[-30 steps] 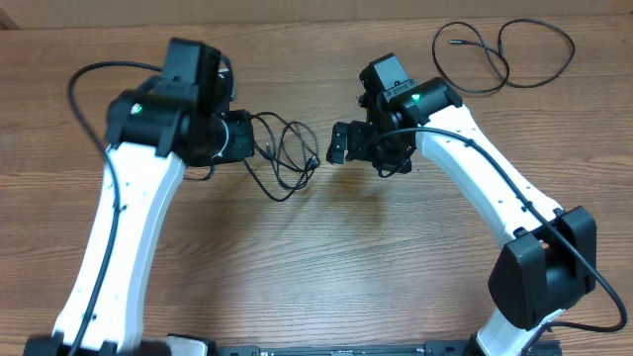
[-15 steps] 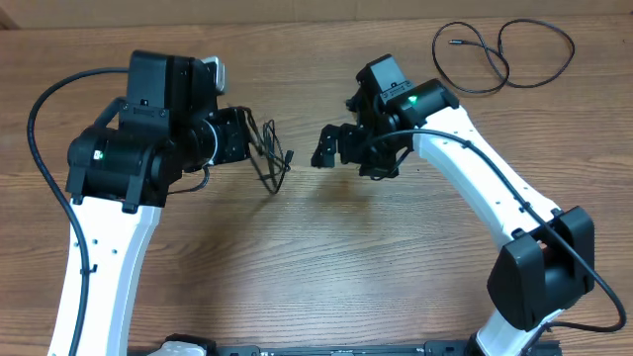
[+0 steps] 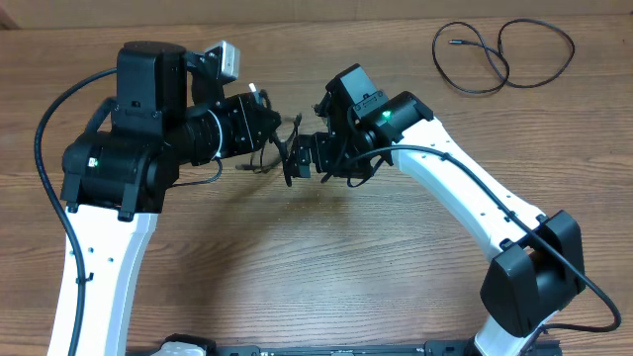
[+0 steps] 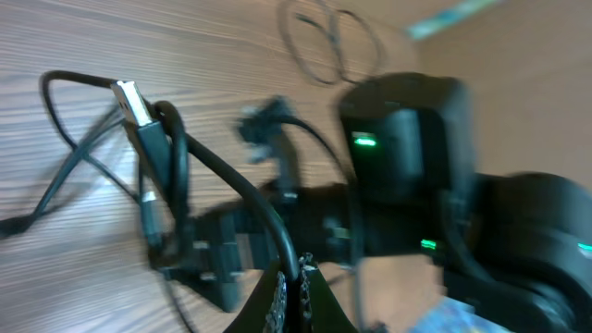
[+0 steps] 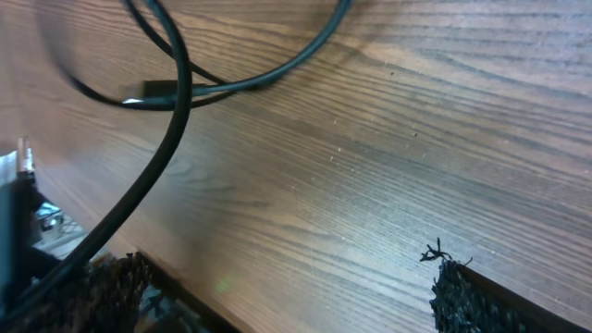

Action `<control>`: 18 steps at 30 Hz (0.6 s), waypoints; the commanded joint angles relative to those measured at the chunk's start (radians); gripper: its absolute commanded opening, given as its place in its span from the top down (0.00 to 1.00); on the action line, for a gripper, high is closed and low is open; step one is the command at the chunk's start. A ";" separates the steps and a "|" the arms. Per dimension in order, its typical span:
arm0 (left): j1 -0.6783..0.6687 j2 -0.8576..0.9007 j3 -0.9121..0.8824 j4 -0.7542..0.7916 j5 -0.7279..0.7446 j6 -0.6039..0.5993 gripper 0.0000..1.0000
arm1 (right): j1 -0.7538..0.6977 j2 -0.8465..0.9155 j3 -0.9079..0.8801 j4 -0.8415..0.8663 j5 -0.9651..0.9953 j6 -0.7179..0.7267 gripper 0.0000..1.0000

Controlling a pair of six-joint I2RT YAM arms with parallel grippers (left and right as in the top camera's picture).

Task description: Untangle cables

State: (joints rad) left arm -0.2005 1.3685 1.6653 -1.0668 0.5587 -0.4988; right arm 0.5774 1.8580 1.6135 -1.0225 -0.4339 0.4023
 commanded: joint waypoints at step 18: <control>0.079 -0.032 0.027 0.430 0.808 -0.217 0.96 | 0.008 -0.010 -0.010 -0.011 0.130 -0.006 0.00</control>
State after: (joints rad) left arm -0.1261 1.3651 1.6653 -0.6998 1.1976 -0.6441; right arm 0.5823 1.8580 1.6135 -1.0405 -0.3126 0.4026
